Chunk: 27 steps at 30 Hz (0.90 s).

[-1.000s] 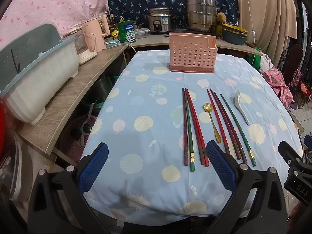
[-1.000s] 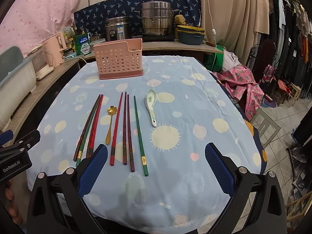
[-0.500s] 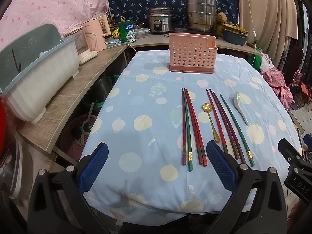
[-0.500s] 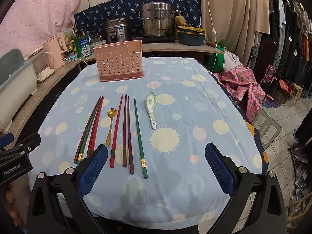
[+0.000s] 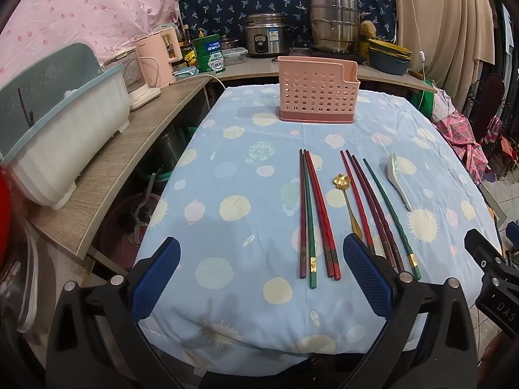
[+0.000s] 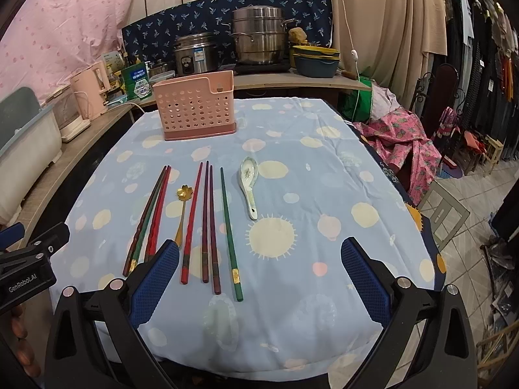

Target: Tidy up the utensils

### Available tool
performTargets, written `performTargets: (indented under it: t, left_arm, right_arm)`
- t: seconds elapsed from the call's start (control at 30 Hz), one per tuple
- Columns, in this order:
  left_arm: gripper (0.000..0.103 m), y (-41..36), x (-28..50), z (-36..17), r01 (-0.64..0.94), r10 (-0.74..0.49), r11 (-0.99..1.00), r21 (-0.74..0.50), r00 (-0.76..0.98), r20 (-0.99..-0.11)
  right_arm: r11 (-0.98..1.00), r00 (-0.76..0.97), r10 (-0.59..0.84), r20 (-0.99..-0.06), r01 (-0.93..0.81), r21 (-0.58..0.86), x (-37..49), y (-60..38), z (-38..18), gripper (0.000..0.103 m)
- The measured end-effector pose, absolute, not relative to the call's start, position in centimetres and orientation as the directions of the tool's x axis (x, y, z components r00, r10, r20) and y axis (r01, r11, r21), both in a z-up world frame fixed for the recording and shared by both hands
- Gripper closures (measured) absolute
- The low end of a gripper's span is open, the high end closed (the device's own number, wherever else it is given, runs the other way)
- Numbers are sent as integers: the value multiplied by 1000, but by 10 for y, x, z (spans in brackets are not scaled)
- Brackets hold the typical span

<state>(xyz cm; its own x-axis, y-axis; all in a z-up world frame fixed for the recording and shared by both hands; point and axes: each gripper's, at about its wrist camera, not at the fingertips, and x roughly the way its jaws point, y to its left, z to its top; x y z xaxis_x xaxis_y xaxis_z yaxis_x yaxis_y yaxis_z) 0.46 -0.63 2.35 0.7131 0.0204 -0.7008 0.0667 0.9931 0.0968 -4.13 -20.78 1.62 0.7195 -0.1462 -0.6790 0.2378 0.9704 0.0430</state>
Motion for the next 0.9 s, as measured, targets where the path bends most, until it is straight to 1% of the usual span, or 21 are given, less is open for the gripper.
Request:
performTargets:
  t: [0.23,0.47,0.7,0.9]
  left_arm:
    - [7,-1,6,24,47,38,994,101,708,-705]
    - [7,4,8,20,50,28,995,88,699,-714]
    - [7,5,18,2,56,9,996,63,665,-747]
    - [8,-1,27,-18,82,-12,995,51,630,-776]
  right_arm:
    - [977,720,-128,-682,212,41,-34,-203,16,7]
    - [974,713,-127,-690,222,50,-32,-207,13,7]
    - [970,694,-144,-705,242,39,-37,-214,4,7]
    - [959,685,-154,-712,276,58,-40,-228,0,7]
